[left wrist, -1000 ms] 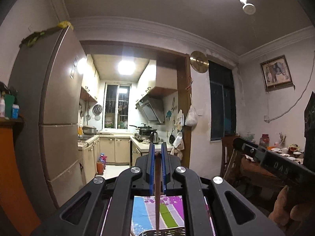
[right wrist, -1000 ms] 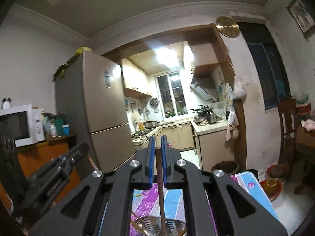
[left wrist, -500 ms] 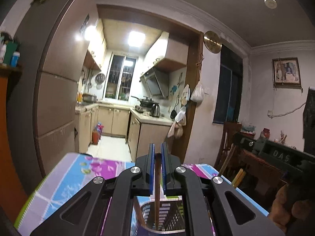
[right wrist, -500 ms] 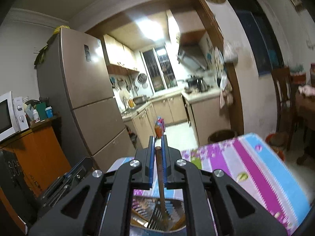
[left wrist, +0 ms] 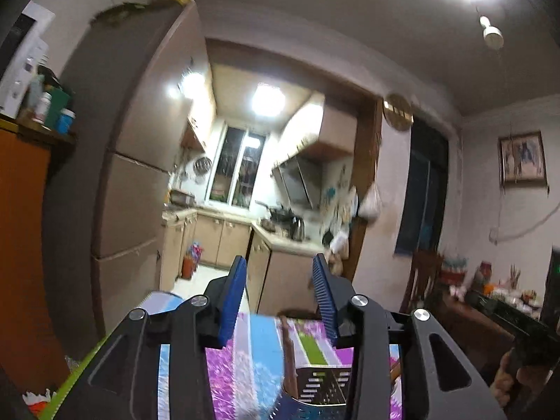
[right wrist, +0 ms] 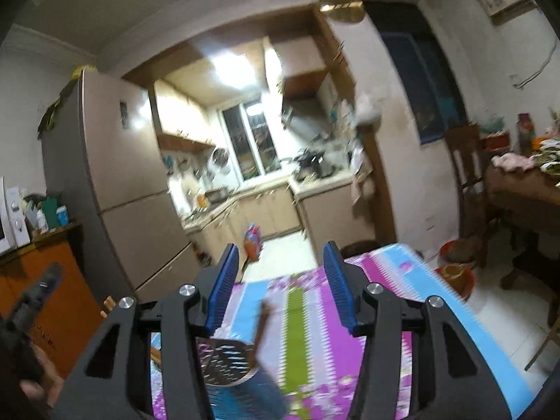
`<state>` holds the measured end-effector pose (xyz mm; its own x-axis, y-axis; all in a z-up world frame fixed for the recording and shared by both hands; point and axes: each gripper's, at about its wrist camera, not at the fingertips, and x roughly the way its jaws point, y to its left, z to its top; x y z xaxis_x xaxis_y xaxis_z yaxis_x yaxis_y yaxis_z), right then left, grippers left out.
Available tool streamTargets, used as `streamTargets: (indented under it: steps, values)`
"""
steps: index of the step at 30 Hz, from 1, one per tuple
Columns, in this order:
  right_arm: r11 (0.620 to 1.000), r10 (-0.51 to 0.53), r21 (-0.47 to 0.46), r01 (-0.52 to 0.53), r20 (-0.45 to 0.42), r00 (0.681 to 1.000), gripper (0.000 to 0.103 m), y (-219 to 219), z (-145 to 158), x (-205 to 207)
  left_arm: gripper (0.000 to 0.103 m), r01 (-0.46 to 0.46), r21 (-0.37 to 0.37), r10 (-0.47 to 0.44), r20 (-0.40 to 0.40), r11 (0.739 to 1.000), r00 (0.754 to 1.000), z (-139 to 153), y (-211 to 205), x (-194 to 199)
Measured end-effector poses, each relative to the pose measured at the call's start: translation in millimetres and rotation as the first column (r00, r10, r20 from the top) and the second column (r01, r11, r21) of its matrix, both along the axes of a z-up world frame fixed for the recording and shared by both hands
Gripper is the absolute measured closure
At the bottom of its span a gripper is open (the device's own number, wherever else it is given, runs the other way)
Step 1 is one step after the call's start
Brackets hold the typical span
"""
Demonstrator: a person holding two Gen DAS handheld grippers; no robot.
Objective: Organize utensils
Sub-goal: 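Move both open tools back over the remaining chopsticks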
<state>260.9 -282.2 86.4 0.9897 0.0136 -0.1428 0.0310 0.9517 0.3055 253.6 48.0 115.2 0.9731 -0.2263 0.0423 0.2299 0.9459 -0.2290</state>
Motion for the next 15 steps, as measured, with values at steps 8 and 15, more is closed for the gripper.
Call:
streamTargets:
  steps: [8, 15]
  values:
    - [0.989, -0.076, -0.121, 0.08, 0.035, 0.997, 0.053, -60.2, -1.4, -121.6, 0.042, -0.131, 0.069, 0.119, 0.152, 0.989, 0.981, 12.2, 59.8, -123.8]
    - [0.947, -0.201, -0.261, 0.19, -0.017, 0.979, 0.038, -82.9, -44.9, -230.8, 0.041, -0.247, 0.256, 0.234, 0.078, 0.935, 0.969, -38.3, 82.1, -200.6]
